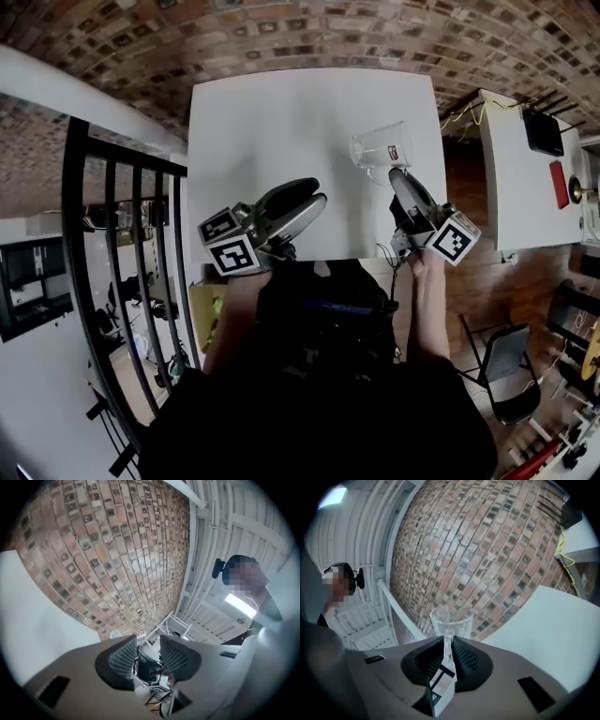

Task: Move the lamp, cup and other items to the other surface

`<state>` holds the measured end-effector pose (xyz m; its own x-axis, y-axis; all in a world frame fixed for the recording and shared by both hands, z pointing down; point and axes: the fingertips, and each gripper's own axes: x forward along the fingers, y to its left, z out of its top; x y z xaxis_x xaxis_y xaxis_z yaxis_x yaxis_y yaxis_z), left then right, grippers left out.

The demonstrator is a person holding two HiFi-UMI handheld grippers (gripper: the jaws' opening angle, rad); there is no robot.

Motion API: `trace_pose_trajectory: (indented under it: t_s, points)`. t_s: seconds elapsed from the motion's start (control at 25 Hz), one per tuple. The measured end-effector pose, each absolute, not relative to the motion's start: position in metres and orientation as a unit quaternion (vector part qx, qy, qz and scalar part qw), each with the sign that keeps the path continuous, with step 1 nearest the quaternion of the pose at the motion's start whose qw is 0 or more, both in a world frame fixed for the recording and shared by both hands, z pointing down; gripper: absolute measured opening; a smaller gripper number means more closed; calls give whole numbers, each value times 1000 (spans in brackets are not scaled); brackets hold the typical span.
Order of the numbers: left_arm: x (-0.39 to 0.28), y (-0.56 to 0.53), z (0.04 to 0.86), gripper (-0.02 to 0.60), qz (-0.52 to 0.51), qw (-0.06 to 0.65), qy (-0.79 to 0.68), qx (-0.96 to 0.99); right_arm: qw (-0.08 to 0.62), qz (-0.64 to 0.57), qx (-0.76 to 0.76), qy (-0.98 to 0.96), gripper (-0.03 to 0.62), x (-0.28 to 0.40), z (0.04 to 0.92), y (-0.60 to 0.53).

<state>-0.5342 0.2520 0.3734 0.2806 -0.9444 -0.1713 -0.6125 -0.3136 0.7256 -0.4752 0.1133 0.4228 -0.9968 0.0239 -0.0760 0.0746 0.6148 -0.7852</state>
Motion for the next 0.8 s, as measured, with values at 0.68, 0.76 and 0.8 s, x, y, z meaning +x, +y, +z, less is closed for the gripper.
trace_pose_trajectory:
  t_s: [0.68,0.76,0.8]
  points:
    - [-396,270,361,153,-275,310,-333,847,183,-410,-166,878,64,-261,383,177]
    - [-379,265,356,153,-270,310,-318,854,195,-403,-180,876,64,-239,377,178]
    - [-370,263,354,153,-267,310,-311,858,202,-399,-187,875,63,-228,374,179]
